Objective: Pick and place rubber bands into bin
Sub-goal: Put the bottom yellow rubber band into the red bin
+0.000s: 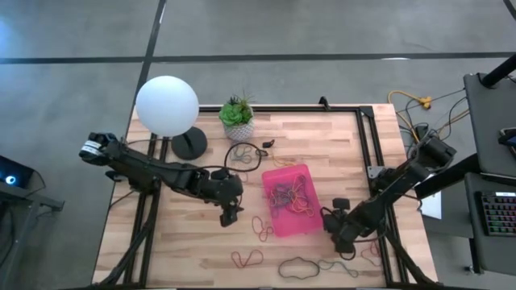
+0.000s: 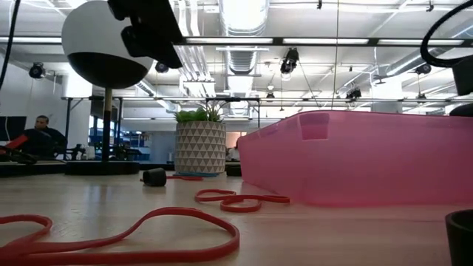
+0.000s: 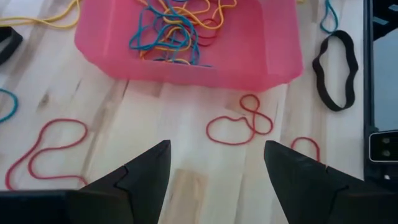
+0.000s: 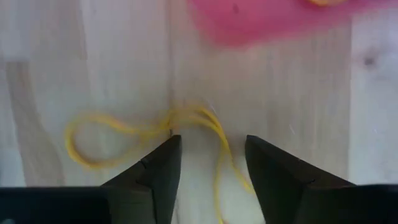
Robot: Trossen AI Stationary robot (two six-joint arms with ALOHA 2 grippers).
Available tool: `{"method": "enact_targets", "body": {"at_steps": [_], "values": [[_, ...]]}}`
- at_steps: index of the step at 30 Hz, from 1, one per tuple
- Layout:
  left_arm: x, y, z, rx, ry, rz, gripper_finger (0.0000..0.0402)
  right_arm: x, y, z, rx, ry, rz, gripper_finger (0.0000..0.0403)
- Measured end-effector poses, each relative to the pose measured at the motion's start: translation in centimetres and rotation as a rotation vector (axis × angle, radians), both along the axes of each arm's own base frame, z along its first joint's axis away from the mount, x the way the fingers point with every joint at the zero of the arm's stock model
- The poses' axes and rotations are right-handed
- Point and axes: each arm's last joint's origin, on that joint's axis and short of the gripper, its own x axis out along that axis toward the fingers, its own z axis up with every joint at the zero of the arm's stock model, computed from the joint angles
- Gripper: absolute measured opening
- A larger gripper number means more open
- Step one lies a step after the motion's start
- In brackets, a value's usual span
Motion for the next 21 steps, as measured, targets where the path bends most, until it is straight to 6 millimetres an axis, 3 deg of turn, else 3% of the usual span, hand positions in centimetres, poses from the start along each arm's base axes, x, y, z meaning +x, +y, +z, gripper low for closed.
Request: {"method": "enact_targets", "body": {"at_steps": [13, 17, 21], "values": [[0.0, 0.1, 0.0, 0.002, -0.004, 0.007, 0.0242, 0.1, 0.0, -0.7, -0.006, 0.002, -0.026, 0.002], [0.0, 0.0, 0.0, 0.002, -0.004, 0.006, 0.0242, 0.1, 0.3, -0.3, 0.036, 0.038, -0.044, 0.0009], [0.1, 0.1, 0.0, 0.004, -0.005, 0.008, 0.0242, 0.1, 1.7, 1.4, 0.147, 0.112, -0.012, 0.0008]]}}
